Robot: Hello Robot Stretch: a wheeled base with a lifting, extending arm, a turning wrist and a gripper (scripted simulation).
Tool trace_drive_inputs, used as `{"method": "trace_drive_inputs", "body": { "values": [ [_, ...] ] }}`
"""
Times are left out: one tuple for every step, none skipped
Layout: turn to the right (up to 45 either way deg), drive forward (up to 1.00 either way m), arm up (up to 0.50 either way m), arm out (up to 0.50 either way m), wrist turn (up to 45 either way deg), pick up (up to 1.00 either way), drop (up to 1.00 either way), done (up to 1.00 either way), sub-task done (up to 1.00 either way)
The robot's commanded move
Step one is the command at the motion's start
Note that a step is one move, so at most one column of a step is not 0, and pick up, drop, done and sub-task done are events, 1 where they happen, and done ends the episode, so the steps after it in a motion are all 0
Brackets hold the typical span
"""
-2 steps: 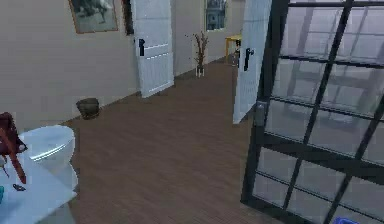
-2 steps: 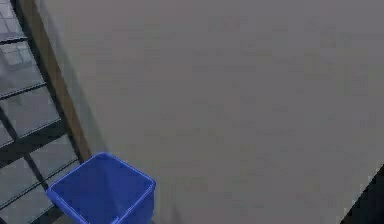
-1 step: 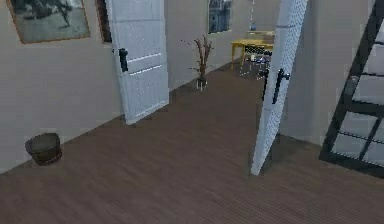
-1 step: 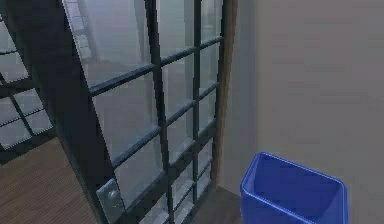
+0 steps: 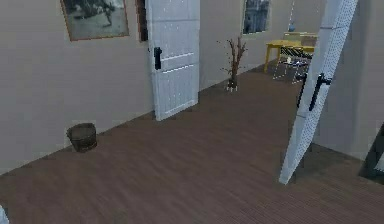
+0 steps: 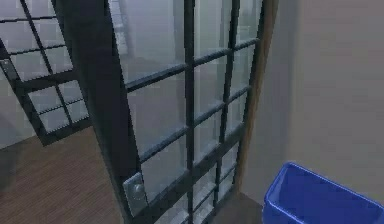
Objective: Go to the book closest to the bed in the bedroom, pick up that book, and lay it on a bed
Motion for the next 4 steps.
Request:
{"method": "trace_drive_inputs", "body": {
  "values": [
    [0.0, 0.30, 0.00, 0.00, 0.0, 0.00, 0.00, 0.00, 0.00],
    [6.0, 0.00, 0.00, 0.00, 0.0, 0.00, 0.00, 0.00, 0.00],
    [0.0, 0.55, 0.00, 0.00, 0.0, 0.00, 0.00, 0.00, 0.00],
    [45.0, 0.00, 0.00, 0.00, 0.0, 0.00, 0.00, 0.00, 0.00]
  ]
}}
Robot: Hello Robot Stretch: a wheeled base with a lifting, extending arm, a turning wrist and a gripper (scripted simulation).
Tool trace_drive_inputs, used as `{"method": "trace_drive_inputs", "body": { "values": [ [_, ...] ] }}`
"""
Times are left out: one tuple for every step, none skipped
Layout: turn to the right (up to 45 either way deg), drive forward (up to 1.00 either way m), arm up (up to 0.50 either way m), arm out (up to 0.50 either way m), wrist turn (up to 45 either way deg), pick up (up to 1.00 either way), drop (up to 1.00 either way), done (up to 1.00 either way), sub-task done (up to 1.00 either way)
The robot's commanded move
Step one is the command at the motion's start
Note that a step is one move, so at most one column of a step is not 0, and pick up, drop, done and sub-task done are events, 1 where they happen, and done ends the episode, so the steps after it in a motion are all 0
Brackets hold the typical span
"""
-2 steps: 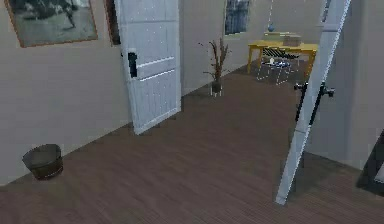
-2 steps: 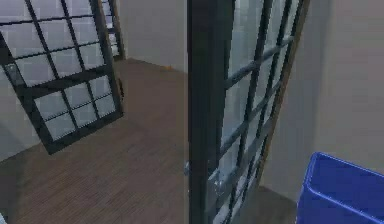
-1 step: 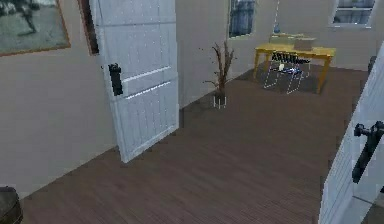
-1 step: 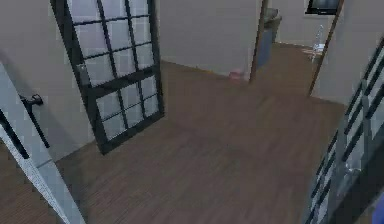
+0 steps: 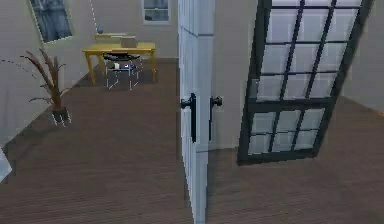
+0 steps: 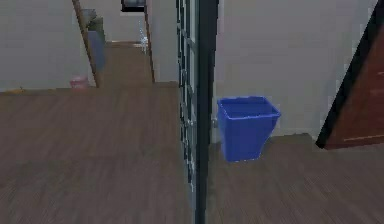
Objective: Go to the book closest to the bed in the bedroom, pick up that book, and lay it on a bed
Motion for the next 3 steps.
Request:
{"method": "trace_drive_inputs", "body": {
  "values": [
    [42.0, 0.00, 0.00, 0.00, 0.0, 0.00, 0.00, 0.00, 0.00],
    [0.0, 0.50, 0.00, 0.00, 0.0, 0.00, 0.00, 0.00, 0.00],
    [30.0, 0.00, 0.00, 0.00, 0.0, 0.00, 0.00, 0.00, 0.00]
  ]
}}
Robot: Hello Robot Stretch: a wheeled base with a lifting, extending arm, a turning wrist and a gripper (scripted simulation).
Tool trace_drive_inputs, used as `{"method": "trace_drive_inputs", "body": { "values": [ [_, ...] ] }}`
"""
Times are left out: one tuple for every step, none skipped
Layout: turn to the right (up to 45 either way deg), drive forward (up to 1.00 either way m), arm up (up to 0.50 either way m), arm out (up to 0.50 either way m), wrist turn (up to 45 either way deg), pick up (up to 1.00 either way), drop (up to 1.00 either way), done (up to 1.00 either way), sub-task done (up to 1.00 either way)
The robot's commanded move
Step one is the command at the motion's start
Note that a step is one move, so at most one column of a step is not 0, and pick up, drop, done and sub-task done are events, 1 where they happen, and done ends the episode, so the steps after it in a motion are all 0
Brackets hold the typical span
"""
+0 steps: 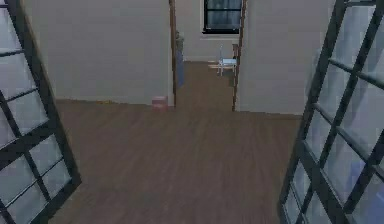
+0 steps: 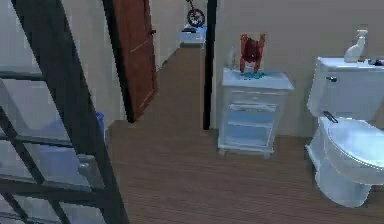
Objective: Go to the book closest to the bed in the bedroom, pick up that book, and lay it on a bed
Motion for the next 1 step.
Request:
{"method": "trace_drive_inputs", "body": {
  "values": [
    [0.0, 1.00, 0.00, 0.00, 0.0, 0.00, 0.00, 0.00, 0.00]
  ]
}}
